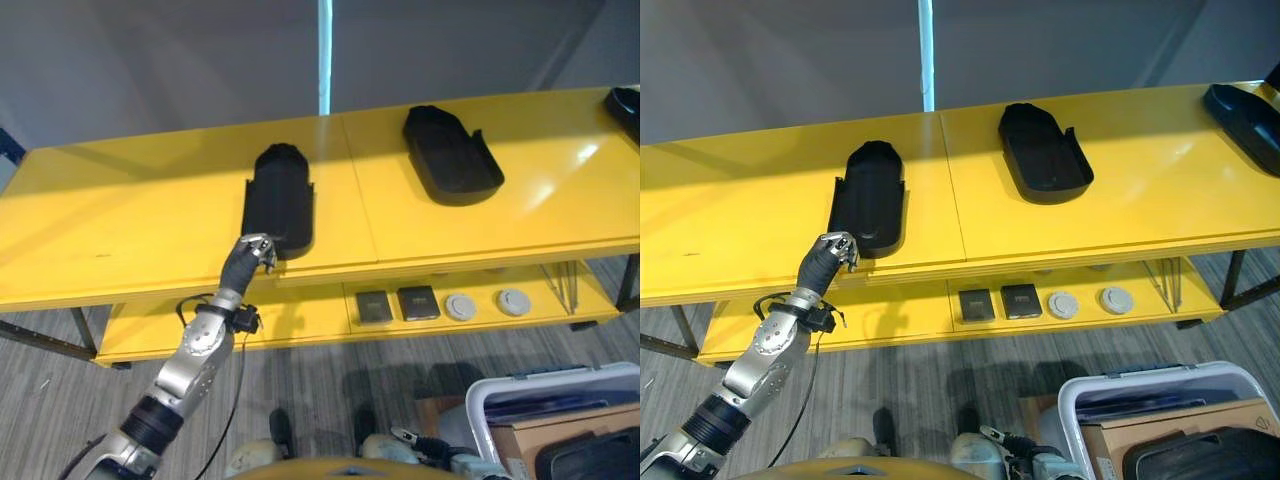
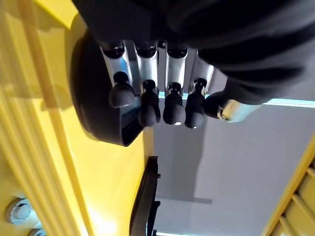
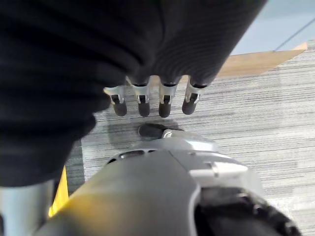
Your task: Move parts from the plastic box to the shelf.
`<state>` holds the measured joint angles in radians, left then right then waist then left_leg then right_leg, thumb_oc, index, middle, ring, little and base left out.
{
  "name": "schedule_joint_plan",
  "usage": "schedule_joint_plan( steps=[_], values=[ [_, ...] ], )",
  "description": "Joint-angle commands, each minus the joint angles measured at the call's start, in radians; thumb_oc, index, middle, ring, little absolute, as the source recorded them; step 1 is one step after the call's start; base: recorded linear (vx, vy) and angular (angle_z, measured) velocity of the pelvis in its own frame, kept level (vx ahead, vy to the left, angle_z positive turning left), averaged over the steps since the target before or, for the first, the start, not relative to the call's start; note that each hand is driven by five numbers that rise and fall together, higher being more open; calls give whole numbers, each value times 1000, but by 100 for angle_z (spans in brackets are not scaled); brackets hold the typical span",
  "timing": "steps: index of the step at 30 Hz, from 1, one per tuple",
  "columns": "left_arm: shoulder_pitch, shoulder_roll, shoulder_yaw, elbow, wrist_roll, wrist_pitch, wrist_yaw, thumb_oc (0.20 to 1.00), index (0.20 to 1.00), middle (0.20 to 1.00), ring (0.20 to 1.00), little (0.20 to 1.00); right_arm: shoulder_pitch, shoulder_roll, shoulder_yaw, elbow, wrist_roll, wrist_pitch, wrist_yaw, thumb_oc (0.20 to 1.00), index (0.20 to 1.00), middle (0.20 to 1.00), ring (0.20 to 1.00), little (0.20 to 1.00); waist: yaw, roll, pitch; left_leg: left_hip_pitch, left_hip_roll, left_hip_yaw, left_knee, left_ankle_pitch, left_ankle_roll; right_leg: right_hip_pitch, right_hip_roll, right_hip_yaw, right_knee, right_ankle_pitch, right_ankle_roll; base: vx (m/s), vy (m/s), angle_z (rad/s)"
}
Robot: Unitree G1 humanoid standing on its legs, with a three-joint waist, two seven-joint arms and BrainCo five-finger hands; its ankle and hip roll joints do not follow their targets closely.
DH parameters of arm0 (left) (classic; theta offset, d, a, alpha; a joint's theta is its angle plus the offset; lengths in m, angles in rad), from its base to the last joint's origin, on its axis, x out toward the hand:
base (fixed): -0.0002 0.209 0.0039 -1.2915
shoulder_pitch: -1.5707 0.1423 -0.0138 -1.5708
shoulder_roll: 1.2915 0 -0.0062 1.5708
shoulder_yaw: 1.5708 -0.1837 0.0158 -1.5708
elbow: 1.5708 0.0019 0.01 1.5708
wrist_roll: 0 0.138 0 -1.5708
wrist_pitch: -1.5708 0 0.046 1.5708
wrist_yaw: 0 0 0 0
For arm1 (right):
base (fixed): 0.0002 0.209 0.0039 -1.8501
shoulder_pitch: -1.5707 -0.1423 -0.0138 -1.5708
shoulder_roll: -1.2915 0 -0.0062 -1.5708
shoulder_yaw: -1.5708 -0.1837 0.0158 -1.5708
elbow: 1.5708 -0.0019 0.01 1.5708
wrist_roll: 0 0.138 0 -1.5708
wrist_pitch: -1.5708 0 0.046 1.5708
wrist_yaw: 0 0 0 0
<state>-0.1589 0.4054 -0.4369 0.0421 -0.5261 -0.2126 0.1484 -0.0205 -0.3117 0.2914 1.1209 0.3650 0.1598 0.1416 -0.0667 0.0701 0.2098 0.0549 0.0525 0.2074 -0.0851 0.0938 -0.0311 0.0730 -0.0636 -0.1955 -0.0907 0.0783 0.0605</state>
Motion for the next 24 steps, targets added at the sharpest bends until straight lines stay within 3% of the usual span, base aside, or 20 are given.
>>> schedule_joint_plan(
  steps=[1, 7, 14, 24],
  values=[
    [-99, -17, 8, 32, 9, -19, 28, 200, 200, 200, 200, 200, 7, -10, 45, 35, -24, 35, -2, 1000, 1000, 1000, 1000, 1000, -8, -31, 44, 19, 70, 7, -2, -119, -51, 29, -32, 27, 3, -119, 26, 11, -7, -14],
    [-161, -30, 12, 98, 23, -21, 79, 200, 200, 200, 200, 200, 1, -29, 48, 30, -21, 36, 0, 1000, 1000, 1000, 1000, 1000, -30, -36, 77, 5, 76, 8, -2, -112, -52, 4, -26, 52, 3, -112, 25, -9, -9, -9],
    [-246, -36, 27, 183, 32, -80, 133, 200, 200, 200, 200, 200, -14, -39, 58, 28, -22, 22, 20, 1000, 1000, 1000, 1000, 1000, -55, -41, 117, -15, 82, 7, -2, -101, -55, -26, -21, 77, 3, -101, 25, -31, -7, -9],
    [-335, -33, 65, 284, 27, -101, 164, 200, 200, 200, 200, 200, -13, -36, 71, 11, -35, 13, 22, 1000, 1000, 1000, 1000, 1000, -78, -46, 119, -12, 87, 14, -2, -97, -60, -31, -19, 86, 5, -99, 24, 0, 0, 0]
  ],
)
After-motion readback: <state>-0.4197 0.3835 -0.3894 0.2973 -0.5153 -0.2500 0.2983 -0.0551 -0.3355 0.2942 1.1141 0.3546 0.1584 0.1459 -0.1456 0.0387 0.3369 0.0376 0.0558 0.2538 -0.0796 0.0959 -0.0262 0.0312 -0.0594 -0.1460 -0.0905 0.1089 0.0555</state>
